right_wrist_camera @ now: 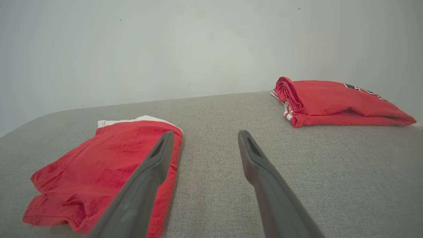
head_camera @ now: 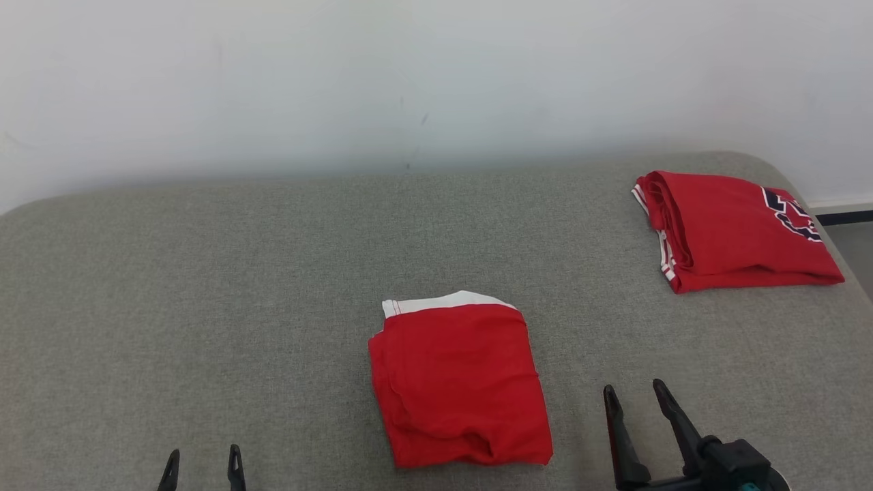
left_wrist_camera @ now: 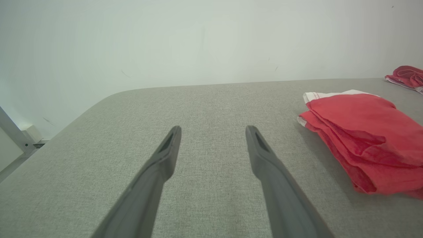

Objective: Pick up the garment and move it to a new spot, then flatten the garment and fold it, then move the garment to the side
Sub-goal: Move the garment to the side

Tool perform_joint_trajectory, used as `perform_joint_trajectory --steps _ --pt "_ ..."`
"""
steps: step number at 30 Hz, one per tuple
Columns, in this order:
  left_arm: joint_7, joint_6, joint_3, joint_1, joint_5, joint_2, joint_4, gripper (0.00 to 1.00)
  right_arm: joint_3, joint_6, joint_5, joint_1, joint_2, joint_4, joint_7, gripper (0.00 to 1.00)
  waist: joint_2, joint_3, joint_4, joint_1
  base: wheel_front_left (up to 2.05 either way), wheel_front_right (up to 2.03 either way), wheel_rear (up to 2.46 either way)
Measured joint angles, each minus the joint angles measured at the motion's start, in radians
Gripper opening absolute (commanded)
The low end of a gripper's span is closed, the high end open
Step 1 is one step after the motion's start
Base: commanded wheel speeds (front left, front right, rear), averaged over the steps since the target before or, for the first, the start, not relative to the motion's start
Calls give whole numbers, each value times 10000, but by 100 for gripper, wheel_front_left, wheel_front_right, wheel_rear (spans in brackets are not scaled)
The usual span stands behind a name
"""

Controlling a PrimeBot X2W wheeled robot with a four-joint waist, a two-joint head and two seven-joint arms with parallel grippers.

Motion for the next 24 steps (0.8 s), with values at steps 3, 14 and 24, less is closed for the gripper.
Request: perform_joint_trajectory --steps 3,14,24 --pt "0 2 0 0 -2 0 -2 100 293 0 -12 -252 2 84 0 100 0 36 25 0 0 0 0" --pt "0 -171 -236 -175 81 0 109 100 1344 0 138 -2991 6 3745 0 100 0 277 439 0 0 0 0" --pt "0 -188 -362 -248 84 -2 217 100 1802 0 1668 -4769 2 7728 -4 100 0 332 924 1 0 0 0"
